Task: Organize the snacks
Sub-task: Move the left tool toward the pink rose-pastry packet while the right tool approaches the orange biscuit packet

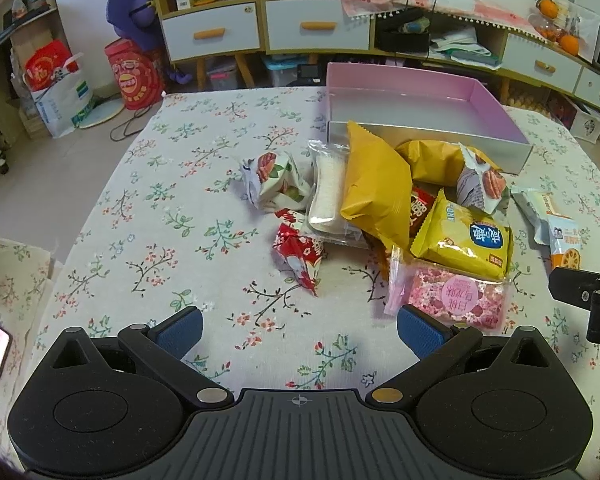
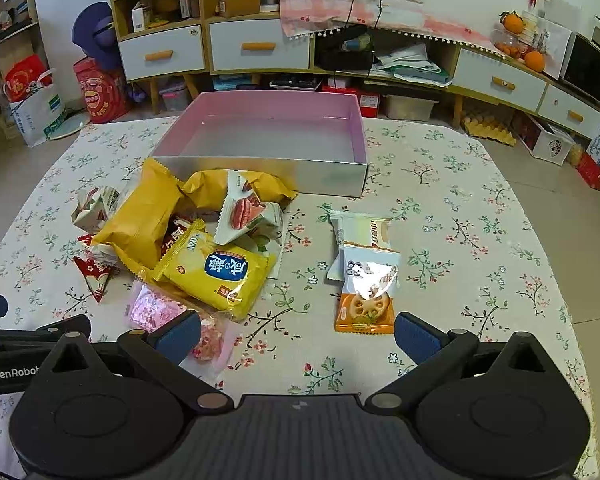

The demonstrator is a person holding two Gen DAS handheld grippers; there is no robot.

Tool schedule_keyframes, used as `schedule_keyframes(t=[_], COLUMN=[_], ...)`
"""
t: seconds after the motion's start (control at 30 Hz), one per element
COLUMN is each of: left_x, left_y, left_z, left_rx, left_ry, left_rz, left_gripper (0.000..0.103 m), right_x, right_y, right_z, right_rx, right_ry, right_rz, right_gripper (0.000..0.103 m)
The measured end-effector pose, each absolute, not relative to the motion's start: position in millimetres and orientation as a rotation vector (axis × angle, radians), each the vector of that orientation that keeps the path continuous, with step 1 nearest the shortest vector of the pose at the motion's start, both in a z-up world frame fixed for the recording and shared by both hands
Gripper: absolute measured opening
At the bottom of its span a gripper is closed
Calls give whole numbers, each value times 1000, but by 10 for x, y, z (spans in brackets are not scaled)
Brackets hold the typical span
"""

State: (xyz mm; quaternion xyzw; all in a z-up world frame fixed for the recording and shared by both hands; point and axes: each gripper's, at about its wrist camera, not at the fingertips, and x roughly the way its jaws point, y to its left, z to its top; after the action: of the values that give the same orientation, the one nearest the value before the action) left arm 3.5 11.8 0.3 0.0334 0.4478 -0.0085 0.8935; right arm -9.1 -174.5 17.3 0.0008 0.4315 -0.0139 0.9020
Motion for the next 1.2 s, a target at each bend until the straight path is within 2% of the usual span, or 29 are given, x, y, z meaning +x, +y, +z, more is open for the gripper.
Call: schedule_keyframes(t=[1.2], left_x=[125], left_y=[56], left_z=[64], left_rx=[135], left_ry=[885], left_rz=[-108], left_gripper=[103], right_x=[-46], right_y=[-1731], right_z=[187], right_rx=[-21], right_ry=[902], right_rz=[4], right_gripper=[78])
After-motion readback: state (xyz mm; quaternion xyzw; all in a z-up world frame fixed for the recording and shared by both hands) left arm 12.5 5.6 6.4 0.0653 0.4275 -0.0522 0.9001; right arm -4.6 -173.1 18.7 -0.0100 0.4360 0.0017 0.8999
